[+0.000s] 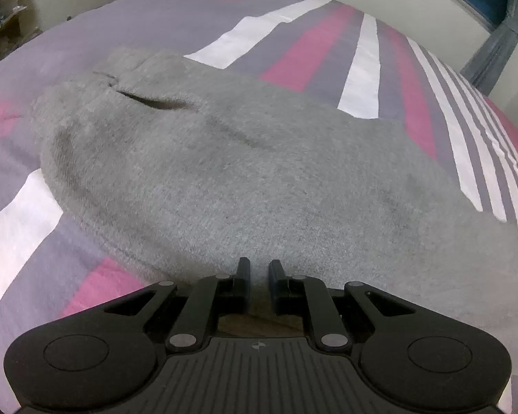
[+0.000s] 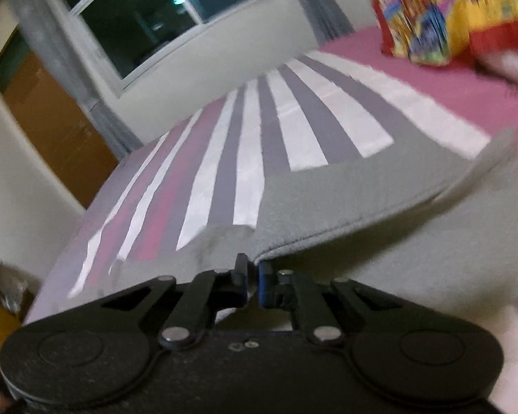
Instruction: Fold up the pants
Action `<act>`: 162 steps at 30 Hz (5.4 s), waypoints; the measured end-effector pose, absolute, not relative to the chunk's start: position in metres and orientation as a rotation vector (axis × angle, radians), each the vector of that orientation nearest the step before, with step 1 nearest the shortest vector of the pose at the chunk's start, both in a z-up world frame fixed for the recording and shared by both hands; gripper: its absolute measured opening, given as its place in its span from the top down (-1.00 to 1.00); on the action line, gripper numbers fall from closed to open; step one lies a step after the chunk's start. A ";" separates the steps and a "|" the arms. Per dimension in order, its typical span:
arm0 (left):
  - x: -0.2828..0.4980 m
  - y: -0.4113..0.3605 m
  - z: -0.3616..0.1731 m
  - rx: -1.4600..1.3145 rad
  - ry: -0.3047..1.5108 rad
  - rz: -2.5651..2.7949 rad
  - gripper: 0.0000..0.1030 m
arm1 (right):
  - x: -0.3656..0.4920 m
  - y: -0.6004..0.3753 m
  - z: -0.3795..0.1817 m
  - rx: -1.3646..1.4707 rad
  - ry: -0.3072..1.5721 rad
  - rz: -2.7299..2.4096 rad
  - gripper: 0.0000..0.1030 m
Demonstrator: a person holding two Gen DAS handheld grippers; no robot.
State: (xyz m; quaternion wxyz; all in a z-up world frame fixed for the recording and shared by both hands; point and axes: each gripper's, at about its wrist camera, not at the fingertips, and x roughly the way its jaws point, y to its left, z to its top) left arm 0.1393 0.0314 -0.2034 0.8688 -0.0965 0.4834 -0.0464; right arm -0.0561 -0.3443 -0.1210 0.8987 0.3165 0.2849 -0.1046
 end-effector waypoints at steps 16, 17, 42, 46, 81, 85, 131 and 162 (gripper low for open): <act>0.124 0.005 -0.176 -0.144 0.926 -0.126 0.76 | -0.075 -0.372 -0.176 0.793 0.718 -0.245 0.58; 0.124 -0.001 -0.174 -0.136 0.925 -0.143 0.76 | -0.074 -0.380 -0.176 0.803 0.712 -0.255 0.58; 0.124 -0.045 -0.199 -0.065 0.999 -0.156 0.75 | -0.015 -0.463 -0.111 0.522 0.491 -0.398 0.87; 0.123 -0.044 -0.200 -0.065 0.990 -0.161 0.75 | -0.061 -0.449 -0.104 0.456 0.475 -0.395 0.87; 0.110 -0.057 -0.191 0.051 0.955 -0.170 0.74 | -0.149 -0.503 -0.178 0.502 0.651 -0.750 0.50; 0.100 -0.075 -0.175 0.058 0.911 -0.248 0.74 | -0.149 -0.495 -0.151 0.504 0.569 -0.697 0.52; 0.086 -0.167 -0.182 0.119 0.906 -0.418 0.44 | -0.084 -0.391 -0.161 0.429 0.760 -0.358 0.42; 0.069 -0.221 -0.195 0.195 0.927 -0.493 0.41 | -0.152 -0.467 -0.199 0.894 0.692 -0.545 0.42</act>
